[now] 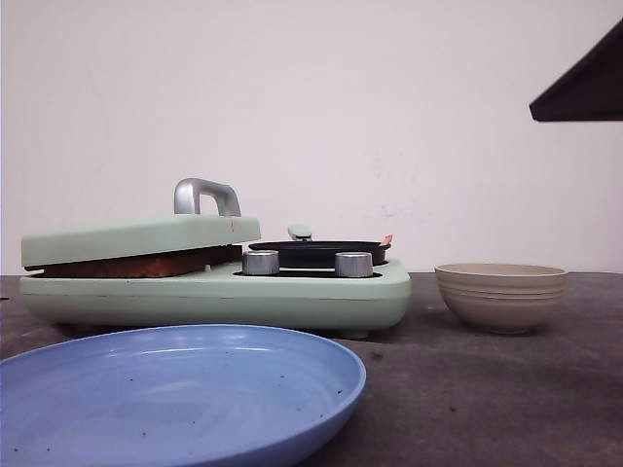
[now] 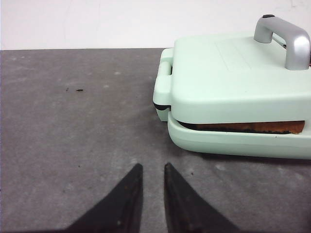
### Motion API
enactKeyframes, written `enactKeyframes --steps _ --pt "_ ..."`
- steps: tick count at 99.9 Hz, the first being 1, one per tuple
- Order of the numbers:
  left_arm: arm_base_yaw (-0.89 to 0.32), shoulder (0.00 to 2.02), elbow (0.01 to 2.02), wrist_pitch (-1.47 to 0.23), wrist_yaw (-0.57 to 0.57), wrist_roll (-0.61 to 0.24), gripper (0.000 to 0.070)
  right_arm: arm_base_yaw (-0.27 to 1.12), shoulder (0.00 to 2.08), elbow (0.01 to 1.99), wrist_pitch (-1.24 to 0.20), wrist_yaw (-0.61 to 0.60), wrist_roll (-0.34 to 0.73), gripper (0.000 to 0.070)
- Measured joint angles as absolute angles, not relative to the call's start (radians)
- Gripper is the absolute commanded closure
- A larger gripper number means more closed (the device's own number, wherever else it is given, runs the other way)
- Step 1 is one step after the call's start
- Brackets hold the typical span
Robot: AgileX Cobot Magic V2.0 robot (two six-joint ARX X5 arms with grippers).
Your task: Make breakfast with bread and shrimp
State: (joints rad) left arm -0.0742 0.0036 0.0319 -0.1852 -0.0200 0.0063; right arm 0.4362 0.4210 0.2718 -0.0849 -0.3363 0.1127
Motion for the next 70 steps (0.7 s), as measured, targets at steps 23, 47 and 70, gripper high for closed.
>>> enactKeyframes --steps 23,47,70 --pt "-0.074 0.004 0.032 -0.185 -0.02 0.006 0.07 0.342 0.252 0.238 -0.068 -0.003 -0.053 0.07" --pt "-0.074 0.004 0.032 -0.185 -0.02 0.006 0.07 0.188 0.042 0.056 -0.067 0.045 -0.194 0.07" --pt "-0.075 0.005 0.032 -0.185 -0.02 0.006 0.07 0.123 0.007 0.017 -0.178 0.001 -0.203 0.07"
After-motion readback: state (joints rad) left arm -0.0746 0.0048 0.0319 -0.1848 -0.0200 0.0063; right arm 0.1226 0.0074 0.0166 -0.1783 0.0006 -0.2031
